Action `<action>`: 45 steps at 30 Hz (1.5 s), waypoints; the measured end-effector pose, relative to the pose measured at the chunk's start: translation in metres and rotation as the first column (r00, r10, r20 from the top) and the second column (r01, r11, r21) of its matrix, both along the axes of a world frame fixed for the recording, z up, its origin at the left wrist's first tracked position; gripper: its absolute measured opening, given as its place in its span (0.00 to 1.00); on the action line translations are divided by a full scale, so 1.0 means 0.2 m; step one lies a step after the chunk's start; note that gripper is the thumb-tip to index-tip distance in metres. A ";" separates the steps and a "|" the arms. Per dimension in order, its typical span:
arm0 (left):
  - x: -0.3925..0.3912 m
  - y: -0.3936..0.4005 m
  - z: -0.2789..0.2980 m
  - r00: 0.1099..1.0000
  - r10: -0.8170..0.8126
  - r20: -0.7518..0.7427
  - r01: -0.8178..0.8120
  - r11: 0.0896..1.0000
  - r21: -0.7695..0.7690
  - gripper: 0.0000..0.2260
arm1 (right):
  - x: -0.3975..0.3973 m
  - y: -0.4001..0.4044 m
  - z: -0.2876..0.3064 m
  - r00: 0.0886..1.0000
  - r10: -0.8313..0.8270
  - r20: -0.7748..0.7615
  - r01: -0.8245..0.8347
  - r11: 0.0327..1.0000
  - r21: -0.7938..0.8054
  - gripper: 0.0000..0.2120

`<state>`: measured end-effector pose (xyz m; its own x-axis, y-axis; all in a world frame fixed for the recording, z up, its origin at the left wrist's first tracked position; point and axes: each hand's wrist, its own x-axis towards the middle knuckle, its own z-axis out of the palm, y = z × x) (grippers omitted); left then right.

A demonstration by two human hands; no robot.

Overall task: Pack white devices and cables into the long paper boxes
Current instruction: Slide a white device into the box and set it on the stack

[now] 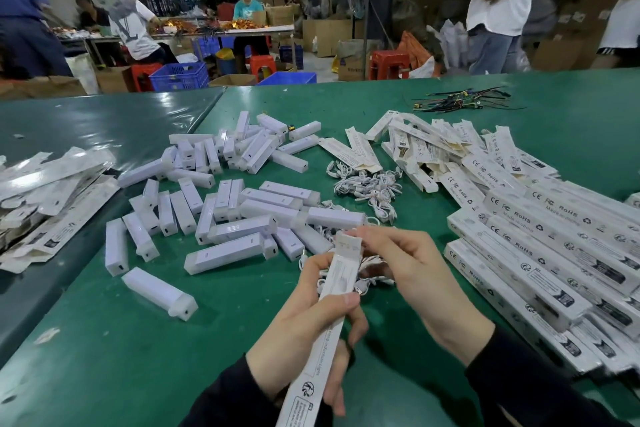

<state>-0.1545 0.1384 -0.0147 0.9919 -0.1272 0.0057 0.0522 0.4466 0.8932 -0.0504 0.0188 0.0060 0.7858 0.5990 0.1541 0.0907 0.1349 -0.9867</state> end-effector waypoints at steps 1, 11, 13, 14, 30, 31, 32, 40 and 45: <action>0.00 0.00 0.00 1.000 0.001 -0.003 0.000 1.000 0.006 0.18 | 0.00 0.01 -0.01 1.000 0.006 -0.014 -0.006 1.000 -0.002 0.13; -0.01 0.00 0.00 1.000 -0.013 -0.012 0.013 0.999 0.052 0.14 | 0.03 0.01 -0.02 0.972 0.222 -0.080 -0.236 0.917 -0.323 0.36; -0.01 0.00 0.01 0.998 0.055 -0.015 -0.054 0.997 0.051 0.12 | 0.06 -0.01 0.00 0.986 0.144 -0.089 -0.160 0.961 -0.224 0.30; -0.01 0.01 0.01 0.994 0.108 -0.016 -0.108 0.993 0.040 0.12 | 0.09 -0.03 0.01 0.996 0.069 -0.049 -0.077 0.980 -0.184 0.23; 0.03 0.06 -0.02 0.780 0.609 -0.144 -0.569 0.786 0.242 0.13 | 0.20 -0.16 0.01 0.725 0.288 0.626 0.109 0.849 -0.517 0.05; 0.03 0.06 -0.03 0.789 0.596 -0.150 -0.554 0.795 0.248 0.15 | 0.19 -0.15 0.02 0.744 0.274 0.610 0.054 0.884 -0.464 0.06; 0.03 0.06 -0.03 0.801 0.579 -0.154 -0.535 0.807 0.252 0.16 | 0.18 -0.15 0.04 0.762 0.274 0.587 0.001 0.906 -0.423 0.06; 0.02 0.04 -0.01 0.833 0.528 -0.163 -0.489 0.842 0.227 0.27 | 0.10 -0.11 0.05 0.821 0.308 0.480 -0.153 0.930 -0.335 0.06; 0.02 0.04 -0.02 0.820 0.534 -0.205 -0.513 0.846 0.146 0.28 | 0.06 -0.10 0.04 0.838 0.305 0.453 -0.164 0.932 -0.324 0.07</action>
<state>-0.1498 0.1466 -0.0177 0.8805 0.4217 -0.2166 0.0382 0.3923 0.9191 -0.0385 -0.0004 0.0143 0.4801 0.8281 0.2893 0.5676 -0.0418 -0.8223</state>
